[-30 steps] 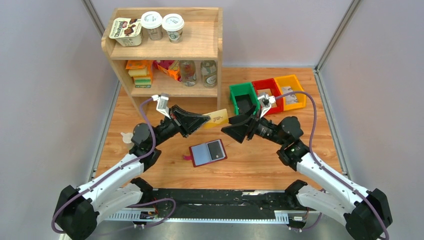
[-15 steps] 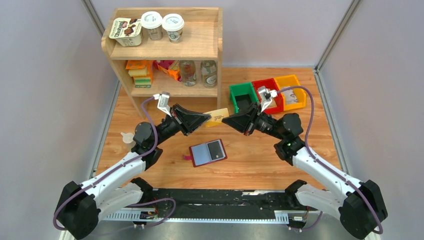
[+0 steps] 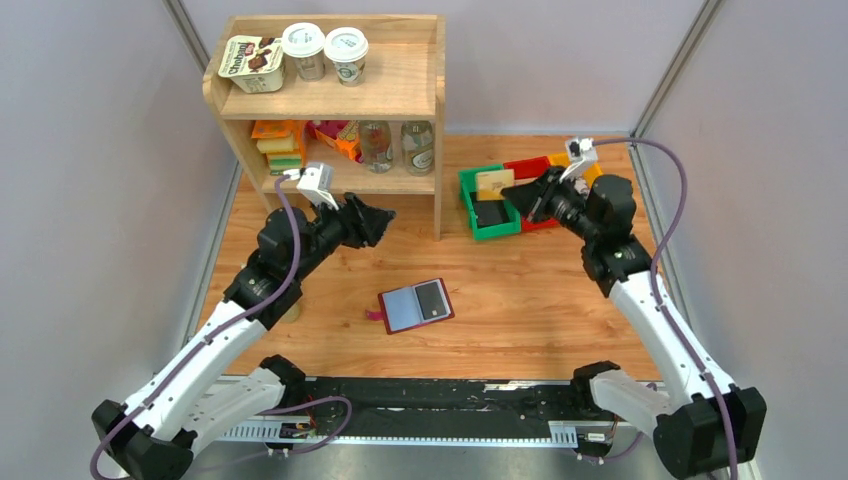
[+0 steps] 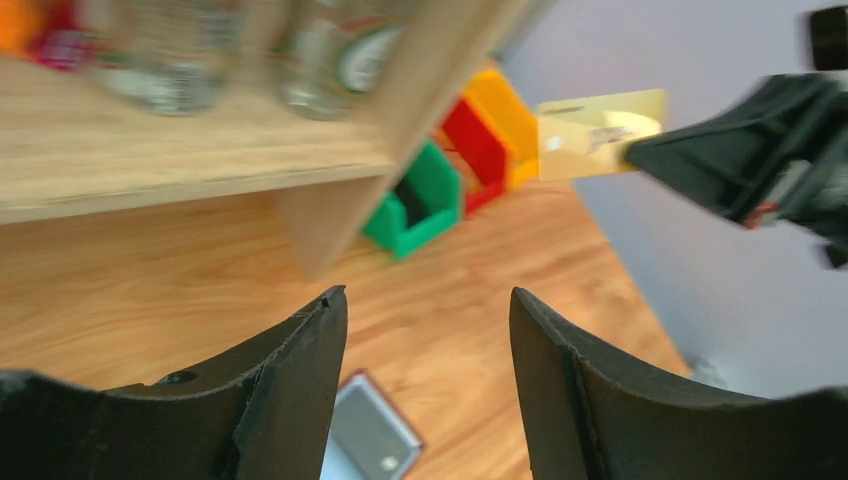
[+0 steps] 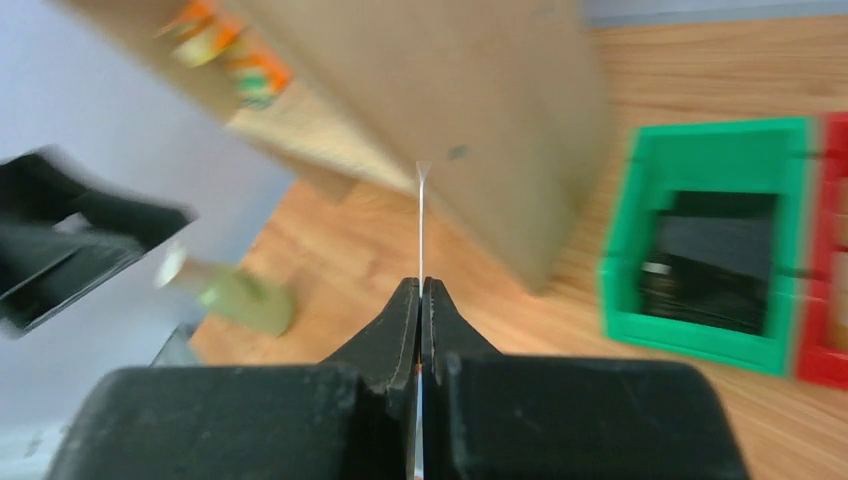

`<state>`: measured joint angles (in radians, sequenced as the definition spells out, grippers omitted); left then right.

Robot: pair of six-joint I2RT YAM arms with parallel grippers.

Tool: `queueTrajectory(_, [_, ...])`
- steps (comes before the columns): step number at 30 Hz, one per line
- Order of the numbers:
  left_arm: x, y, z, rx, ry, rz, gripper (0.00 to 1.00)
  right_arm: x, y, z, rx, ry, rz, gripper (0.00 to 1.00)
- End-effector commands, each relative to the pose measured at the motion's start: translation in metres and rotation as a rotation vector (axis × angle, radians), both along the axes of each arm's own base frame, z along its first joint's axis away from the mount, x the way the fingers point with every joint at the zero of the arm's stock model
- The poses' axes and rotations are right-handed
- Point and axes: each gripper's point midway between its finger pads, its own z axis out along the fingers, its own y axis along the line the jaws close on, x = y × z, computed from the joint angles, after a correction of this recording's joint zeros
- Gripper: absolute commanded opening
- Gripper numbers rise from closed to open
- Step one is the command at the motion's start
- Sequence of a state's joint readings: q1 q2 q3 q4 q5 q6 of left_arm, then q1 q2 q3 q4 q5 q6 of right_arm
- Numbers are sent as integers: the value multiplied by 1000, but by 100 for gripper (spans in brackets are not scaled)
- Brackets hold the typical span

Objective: Take the credit cards out of the card holder
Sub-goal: Place the credit card in the storage box.

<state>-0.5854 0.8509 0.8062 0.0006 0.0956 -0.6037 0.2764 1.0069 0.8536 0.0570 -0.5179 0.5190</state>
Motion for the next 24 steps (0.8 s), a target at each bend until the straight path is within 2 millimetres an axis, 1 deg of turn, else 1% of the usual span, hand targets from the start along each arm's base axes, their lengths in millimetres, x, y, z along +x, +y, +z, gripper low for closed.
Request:
queueTrajectory(1, [5, 79, -56, 394, 167, 276, 70, 47, -75, -48, -284, 189, -343, 0])
queueTrajectory(2, [6, 85, -53, 402, 173, 299, 70, 57, -90, -56, -334, 219, -409, 0])
queueTrajectory(3, [4, 93, -59, 425, 201, 314, 71, 66, -99, -62, -373, 240, -451, 0])
queueTrajectory(4, [3, 97, -58, 427, 209, 319, 70, 78, -108, -73, -420, 267, -471, 0])
queueTrajectory(6, [1, 106, -63, 435, 242, 327, 71, 96, -122, -86, -474, 312, -509, 0])
queueTrajectory(7, [0, 116, -66, 433, 267, 353, 71, 105, -129, -94, -497, 337, -528, 0])
queueTrajectory(10, [-3, 134, -74, 409, 332, 389, 73, 129, -141, -107, -538, 366, -559, 0])
queueTrajectory(11, [-5, 138, -75, 404, 342, 395, 73, 138, -150, -110, -558, 371, -594, 0])
queueTrajectory(12, [-6, 142, -77, 393, 363, 405, 73, 145, -153, -116, -565, 388, -597, 0])
queueTrajectory(14, [-8, 148, -77, 395, 372, 427, 73, 157, -154, -124, -567, 412, -586, 0])
queueTrajectory(16, [-10, 155, -74, 403, 373, 461, 73, 166, -142, -129, -541, 422, -523, 0])
queueTrajectory(18, [-13, 162, -71, 415, 373, 495, 73, 174, -126, -135, -502, 428, -442, 0])
queueTrajectory(20, [-16, 171, -67, 427, 373, 537, 73, 181, -116, -145, -468, 454, -396, 0])
queueTrajectory(22, [-20, 177, -59, 423, 364, 572, 73, 183, -113, -151, -450, 473, -374, 0])
queueTrajectory(24, [-25, 183, -54, 422, 355, 598, 73, 186, -121, -159, -441, 513, -406, 4])
